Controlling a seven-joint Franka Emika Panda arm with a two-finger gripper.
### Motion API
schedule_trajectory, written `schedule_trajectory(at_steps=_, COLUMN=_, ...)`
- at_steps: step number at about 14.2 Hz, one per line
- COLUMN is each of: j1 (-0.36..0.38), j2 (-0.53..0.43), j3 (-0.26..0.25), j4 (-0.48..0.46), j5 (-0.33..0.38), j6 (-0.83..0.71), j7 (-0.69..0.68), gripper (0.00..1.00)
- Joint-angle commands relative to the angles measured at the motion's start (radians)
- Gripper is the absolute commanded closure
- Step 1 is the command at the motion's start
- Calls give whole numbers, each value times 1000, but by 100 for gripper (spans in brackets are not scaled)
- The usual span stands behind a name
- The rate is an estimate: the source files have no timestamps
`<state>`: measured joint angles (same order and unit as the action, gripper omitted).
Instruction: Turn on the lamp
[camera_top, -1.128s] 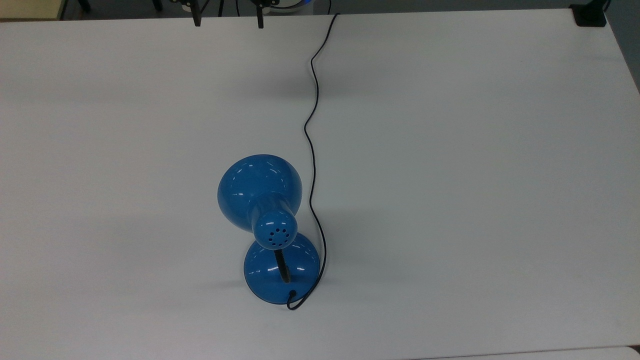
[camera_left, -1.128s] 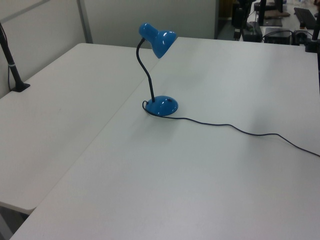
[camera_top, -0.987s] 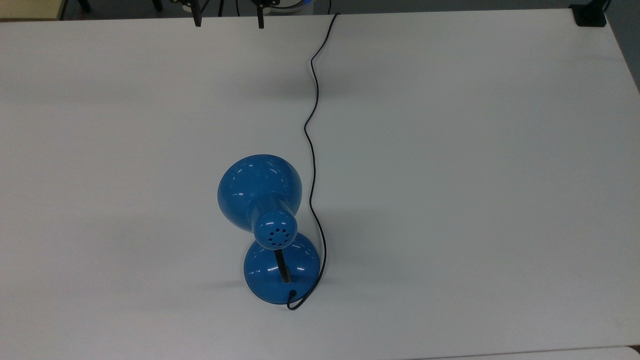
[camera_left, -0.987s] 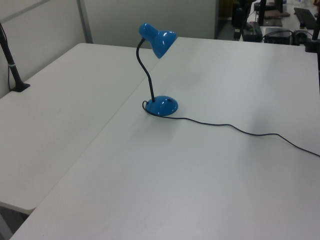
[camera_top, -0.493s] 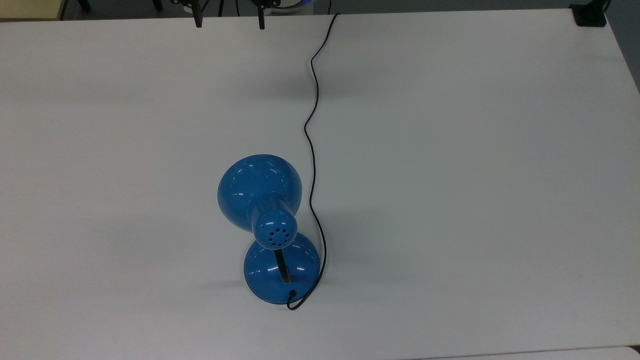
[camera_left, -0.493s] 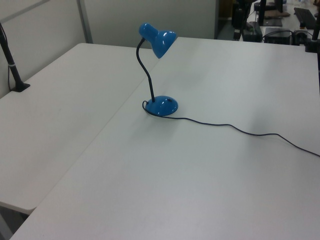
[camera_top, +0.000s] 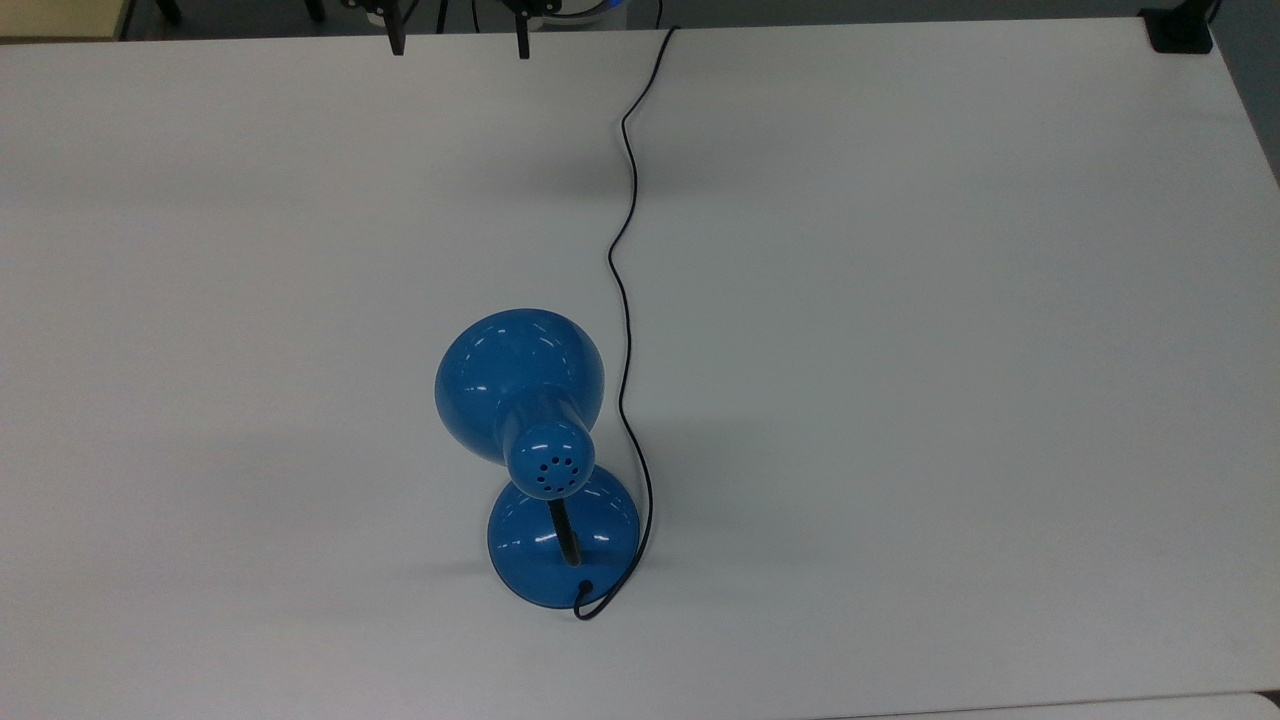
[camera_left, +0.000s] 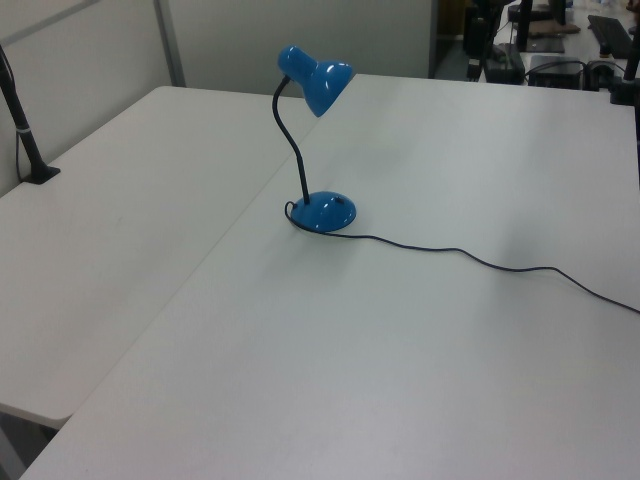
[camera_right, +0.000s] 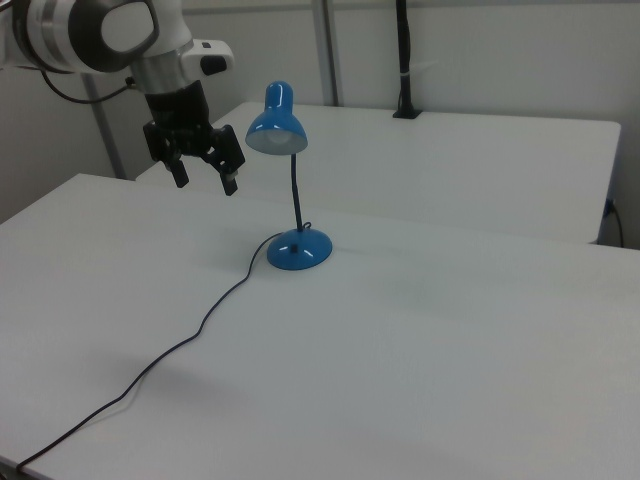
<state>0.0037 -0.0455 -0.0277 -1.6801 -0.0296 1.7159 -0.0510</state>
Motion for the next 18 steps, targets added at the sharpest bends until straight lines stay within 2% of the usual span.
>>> schedule_trajectory(at_steps=1, j1=1, j2=-4, j3=0, j4=-1, j5=17, j6=7, j7=0, gripper=0)
schedule_trajectory(at_steps=3, j1=-1, j2=1, j3=0, j4=-3, j5=17, j6=11, j7=-27, gripper=0)
schedule_trajectory(at_steps=7, j1=-7, j2=-2, j3=-6, j4=-3, j5=17, j6=2, j7=-225, gripper=0)
schedule_trajectory(at_steps=12, j1=-8, j2=6, j3=-6, j4=-7, j5=-1, j6=2, j7=-236, gripper=0)
schedule_trajectory(at_steps=14, j1=-7, j2=41, j3=-6, j4=-7, j5=-18, j6=11, j7=-236, gripper=1)
schedule_trajectory(at_steps=16, j1=-7, j2=65, j3=-6, j4=-7, j5=-18, j6=25, j7=-240, gripper=16)
schedule_trajectory(at_steps=18, j1=2, j2=94, j3=-6, j4=-12, j5=-18, j6=74, j7=-236, gripper=39)
